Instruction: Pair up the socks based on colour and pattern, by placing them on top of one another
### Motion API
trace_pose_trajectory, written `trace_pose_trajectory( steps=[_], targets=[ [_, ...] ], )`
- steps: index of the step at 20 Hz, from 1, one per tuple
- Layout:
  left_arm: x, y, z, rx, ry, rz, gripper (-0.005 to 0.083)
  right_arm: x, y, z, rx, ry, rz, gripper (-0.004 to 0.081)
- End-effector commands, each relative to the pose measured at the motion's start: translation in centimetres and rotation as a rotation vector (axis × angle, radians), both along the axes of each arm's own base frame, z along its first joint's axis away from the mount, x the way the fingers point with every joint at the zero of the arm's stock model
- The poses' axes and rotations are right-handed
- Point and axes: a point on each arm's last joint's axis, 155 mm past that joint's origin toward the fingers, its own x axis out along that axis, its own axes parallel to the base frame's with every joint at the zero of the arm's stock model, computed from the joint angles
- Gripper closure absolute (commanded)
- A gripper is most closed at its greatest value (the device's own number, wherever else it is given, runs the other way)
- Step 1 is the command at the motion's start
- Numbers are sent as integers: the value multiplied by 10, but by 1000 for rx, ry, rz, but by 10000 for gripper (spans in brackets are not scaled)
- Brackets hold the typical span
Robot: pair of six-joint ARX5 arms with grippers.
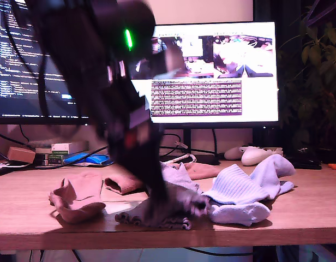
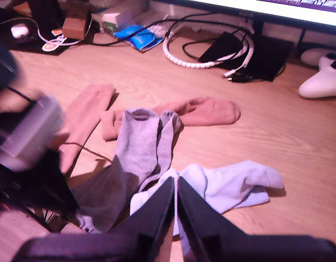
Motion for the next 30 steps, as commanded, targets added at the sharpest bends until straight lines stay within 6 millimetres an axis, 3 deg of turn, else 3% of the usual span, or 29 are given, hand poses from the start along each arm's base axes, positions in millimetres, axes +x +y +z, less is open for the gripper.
trace_pose_trajectory(
  steps=[1,4,11,13,16,20,22,25,30],
  targets=[
    [0,0,3,-6,-9,3,506,-2,2,-9,-6,16,15,778],
    [4,3,15,-10,-28,18,505,-2,4,-8,-2,16,23,778],
    [14,4,76,-98,-103,51,500,-4,6,-13,-8,39,36,778],
    [31,11,98,-143,-159,94,501,-9,10,-30,-31,106,64,778],
    [73,30,122,-201,-249,207,517,-7,23,-50,-50,184,118,778],
    [114,57,138,-259,-305,341,616,16,39,-67,-72,205,150,779],
    [125,72,136,-262,-298,392,616,28,46,-72,-61,205,158,779],
    [133,83,117,-269,-218,413,610,37,55,-76,-44,204,179,779],
    [137,89,61,-246,-35,468,566,40,57,-73,-36,185,180,778]
  ],
)
